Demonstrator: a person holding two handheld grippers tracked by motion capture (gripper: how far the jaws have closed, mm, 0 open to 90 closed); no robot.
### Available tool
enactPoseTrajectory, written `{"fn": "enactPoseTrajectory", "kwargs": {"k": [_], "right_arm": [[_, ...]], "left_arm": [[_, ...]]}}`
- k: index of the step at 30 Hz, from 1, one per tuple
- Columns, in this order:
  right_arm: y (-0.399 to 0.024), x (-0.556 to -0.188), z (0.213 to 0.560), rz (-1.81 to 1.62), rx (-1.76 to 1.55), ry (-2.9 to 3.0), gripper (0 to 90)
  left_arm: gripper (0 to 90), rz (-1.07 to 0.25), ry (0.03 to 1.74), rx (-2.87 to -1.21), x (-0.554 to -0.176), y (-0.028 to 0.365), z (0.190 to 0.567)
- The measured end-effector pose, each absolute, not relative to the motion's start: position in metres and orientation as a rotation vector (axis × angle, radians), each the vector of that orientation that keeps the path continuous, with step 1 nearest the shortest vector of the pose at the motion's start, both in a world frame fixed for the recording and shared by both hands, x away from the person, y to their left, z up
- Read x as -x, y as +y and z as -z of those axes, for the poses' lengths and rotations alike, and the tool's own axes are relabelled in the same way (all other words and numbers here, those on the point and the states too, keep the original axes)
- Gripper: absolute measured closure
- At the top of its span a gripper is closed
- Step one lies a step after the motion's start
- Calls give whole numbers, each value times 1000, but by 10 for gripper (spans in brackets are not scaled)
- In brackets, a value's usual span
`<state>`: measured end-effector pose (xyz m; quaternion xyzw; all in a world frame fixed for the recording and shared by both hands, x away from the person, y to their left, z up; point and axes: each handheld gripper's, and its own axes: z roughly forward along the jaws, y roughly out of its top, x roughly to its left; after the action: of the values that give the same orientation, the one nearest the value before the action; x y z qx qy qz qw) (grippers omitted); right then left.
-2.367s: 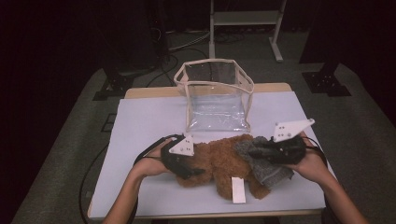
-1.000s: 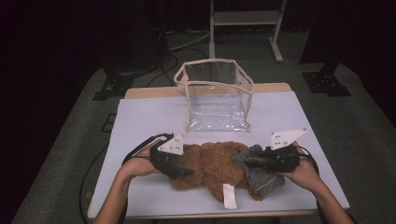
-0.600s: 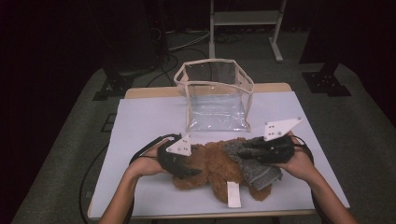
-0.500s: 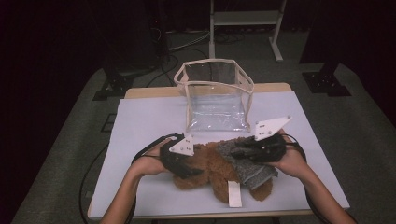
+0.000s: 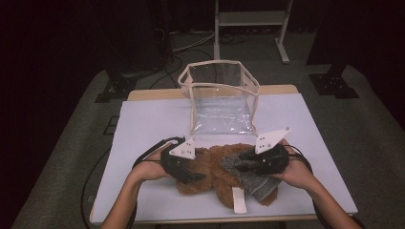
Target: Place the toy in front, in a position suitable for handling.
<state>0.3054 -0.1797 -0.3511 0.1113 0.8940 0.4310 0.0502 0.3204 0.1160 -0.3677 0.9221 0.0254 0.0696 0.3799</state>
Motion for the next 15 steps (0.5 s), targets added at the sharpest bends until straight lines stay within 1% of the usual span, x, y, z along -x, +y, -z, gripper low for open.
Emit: {"fn": "enactPoseTrajectory", "kwargs": {"k": [3, 8, 11, 15], "right_arm": [[-176, -311, 339, -1313, -333, 2693, 753], [-177, -333, 324, -1320, -382, 2658, 752], [-177, -342, 329, -1297, -405, 2689, 752], [-173, -332, 341, -1274, -382, 2739, 755]], "left_arm": [[316, -175, 47, -2358, -318, 115, 368], [317, -184, 28, -2371, -315, 115, 368], [306, -184, 36, -2367, -315, 117, 366], [259, -183, 48, -2347, -317, 120, 361]]}}
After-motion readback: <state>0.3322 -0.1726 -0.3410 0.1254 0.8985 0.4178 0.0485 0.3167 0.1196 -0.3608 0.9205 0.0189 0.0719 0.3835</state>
